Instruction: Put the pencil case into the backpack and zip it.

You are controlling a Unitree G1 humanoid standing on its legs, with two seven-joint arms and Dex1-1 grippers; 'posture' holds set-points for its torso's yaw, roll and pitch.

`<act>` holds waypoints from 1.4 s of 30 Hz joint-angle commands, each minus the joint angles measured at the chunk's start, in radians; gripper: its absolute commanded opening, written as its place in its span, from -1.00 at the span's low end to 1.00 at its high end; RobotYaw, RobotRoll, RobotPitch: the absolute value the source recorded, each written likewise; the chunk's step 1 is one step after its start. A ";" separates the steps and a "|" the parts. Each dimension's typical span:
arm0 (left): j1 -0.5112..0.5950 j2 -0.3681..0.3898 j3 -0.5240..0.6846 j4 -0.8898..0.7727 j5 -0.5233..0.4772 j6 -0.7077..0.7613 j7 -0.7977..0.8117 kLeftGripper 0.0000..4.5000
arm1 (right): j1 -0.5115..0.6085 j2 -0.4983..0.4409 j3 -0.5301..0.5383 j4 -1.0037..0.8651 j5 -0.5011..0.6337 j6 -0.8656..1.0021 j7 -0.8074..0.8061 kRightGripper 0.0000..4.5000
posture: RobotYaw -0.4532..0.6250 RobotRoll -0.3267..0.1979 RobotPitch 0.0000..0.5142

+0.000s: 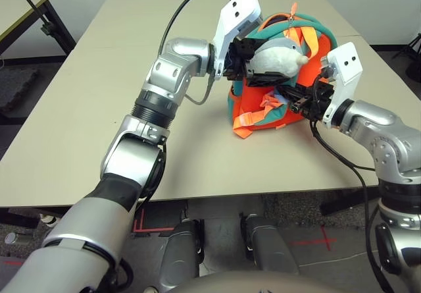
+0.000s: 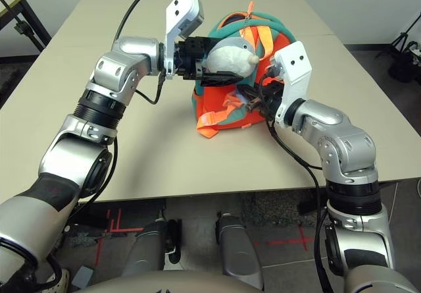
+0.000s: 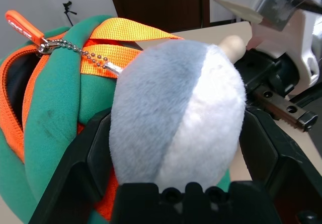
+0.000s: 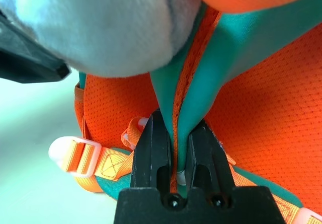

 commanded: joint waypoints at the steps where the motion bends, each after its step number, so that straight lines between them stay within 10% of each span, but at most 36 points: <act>1: -0.009 -0.001 -0.003 0.030 0.024 0.002 0.003 1.00 | 0.008 0.008 0.018 0.000 0.003 0.007 0.007 -0.96 | -0.63 0.25 -0.60; 18: -0.006 0.000 0.006 0.051 0.031 0.001 0.022 1.00 | 0.005 0.019 0.023 0.010 -0.005 -0.002 0.009 -0.96 | -0.61 0.25 -0.60; 29: -0.004 0.002 0.017 0.052 0.030 0.000 0.031 -0.67 | 0.005 0.016 0.022 0.011 -0.009 -0.002 0.015 -0.96 | -0.61 0.25 -0.60; 42: -0.103 0.240 0.148 0.020 -0.049 0.103 -0.077 -0.81 | 0.002 0.017 0.034 0.032 -0.022 -0.016 0.029 -0.96 | -0.55 0.25 -0.60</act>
